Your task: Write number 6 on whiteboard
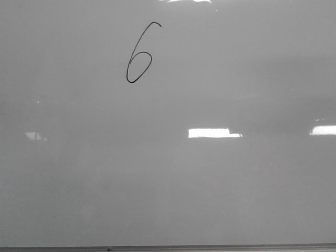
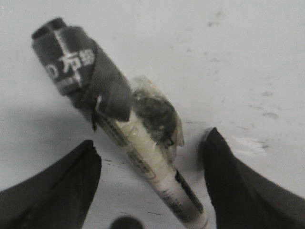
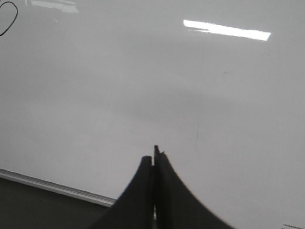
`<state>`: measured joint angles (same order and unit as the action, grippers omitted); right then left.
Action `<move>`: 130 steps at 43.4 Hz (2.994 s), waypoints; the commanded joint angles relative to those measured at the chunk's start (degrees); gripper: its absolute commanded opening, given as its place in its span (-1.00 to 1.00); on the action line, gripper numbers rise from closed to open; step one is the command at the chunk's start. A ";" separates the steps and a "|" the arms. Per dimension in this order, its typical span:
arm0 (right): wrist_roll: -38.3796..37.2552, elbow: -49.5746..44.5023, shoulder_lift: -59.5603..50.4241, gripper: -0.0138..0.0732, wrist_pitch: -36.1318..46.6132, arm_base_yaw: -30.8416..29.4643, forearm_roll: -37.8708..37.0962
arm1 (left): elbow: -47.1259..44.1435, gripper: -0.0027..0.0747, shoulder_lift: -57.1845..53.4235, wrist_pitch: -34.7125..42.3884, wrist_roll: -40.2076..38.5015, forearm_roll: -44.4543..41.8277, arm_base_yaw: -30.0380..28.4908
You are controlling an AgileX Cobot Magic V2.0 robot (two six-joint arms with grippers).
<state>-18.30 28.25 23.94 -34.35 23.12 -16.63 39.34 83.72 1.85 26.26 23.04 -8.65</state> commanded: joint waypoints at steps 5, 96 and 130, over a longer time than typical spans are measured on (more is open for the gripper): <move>0.05 1.57 0.26 -0.84 4.32 -0.31 -1.40 | 1.68 0.32 -2.64 1.59 -0.47 0.29 0.39; -0.13 -5.67 -15.70 -0.84 12.63 -0.31 -2.16 | -21.22 -0.98 -71.37 -10.87 -13.45 -15.83 10.70; -0.13 -5.67 -15.70 -0.84 12.52 -0.31 -2.16 | -40.00 -0.98 -84.85 -6.16 -21.96 -21.62 9.33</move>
<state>-18.41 21.28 7.65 -26.27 23.12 -17.43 -0.37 -0.33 -9.64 4.92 0.82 0.81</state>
